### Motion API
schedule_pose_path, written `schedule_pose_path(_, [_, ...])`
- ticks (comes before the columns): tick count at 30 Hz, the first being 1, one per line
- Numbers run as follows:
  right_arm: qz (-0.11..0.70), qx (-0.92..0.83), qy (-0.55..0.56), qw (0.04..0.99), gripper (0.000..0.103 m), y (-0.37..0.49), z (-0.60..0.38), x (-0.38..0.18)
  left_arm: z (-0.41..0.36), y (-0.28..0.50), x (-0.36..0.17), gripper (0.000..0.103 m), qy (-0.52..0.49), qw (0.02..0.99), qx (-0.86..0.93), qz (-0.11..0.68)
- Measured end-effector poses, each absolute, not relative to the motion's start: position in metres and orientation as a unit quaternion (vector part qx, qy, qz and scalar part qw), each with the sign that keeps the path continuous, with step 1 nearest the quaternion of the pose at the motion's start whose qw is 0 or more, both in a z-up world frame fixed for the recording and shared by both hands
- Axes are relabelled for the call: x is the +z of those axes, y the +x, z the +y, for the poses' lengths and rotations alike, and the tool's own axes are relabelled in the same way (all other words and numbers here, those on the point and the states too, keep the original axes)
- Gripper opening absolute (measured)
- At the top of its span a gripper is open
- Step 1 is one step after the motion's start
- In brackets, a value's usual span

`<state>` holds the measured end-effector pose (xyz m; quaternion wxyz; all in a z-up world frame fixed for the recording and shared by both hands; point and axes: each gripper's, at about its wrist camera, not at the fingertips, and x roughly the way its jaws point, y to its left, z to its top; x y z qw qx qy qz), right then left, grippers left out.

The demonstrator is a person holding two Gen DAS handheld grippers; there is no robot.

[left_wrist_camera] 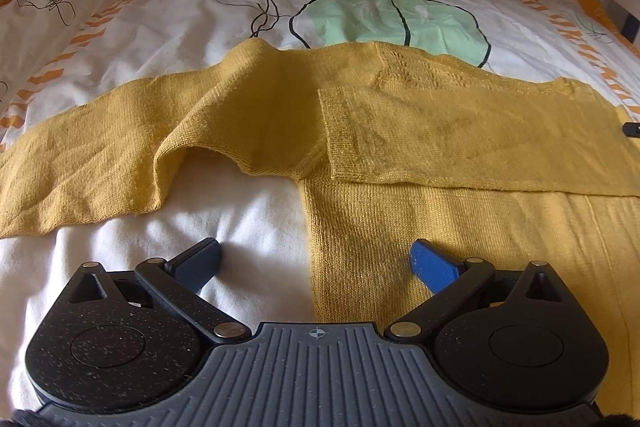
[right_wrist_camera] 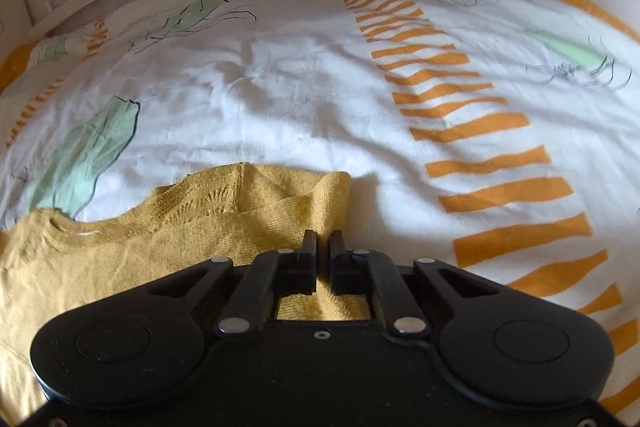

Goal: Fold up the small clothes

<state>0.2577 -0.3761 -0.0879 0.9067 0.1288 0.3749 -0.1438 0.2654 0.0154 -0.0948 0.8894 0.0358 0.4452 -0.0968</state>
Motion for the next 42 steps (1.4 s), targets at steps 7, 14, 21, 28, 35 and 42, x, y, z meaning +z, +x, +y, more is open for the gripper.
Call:
schedule_pose_path(7, [0.377, -0.158, 0.137, 0.902, 0.020, 0.258, -0.384, -0.094, 0.015, 0.264, -0.095, 0.102, 0.038, 0.890, -0.095, 0.444])
schedule_pose_path(14, [0.353, -0.153, 0.159, 0.910, 0.067, 0.225, -0.381, -0.075, 0.014, 0.265, -0.096, 0.102, 0.040, 0.891, -0.094, 0.443])
schedule_pose_path(21, [0.376, -0.178, 0.118, 0.902, 0.071, 0.189, -0.378, -0.097, 0.012, 0.262, -0.098, 0.103, 0.044, 0.895, -0.090, 0.435])
schedule_pose_path(28, [0.345, -0.182, 0.137, 0.910, 0.077, 0.168, -0.368, -0.072, 0.014, 0.260, -0.099, 0.103, 0.041, 0.897, -0.093, 0.430])
schedule_pose_path(35, [0.331, -0.086, 0.128, 0.931, 0.090, 0.141, -0.299, -0.046, 0.031, 0.259, -0.093, 0.102, 0.015, 0.894, -0.139, 0.425])
schedule_pose_path(42, [0.331, 0.013, 0.124, 0.935, 0.090, 0.124, -0.224, -0.040, 0.084, 0.259, -0.071, 0.102, -0.077, 0.889, -0.117, 0.435])
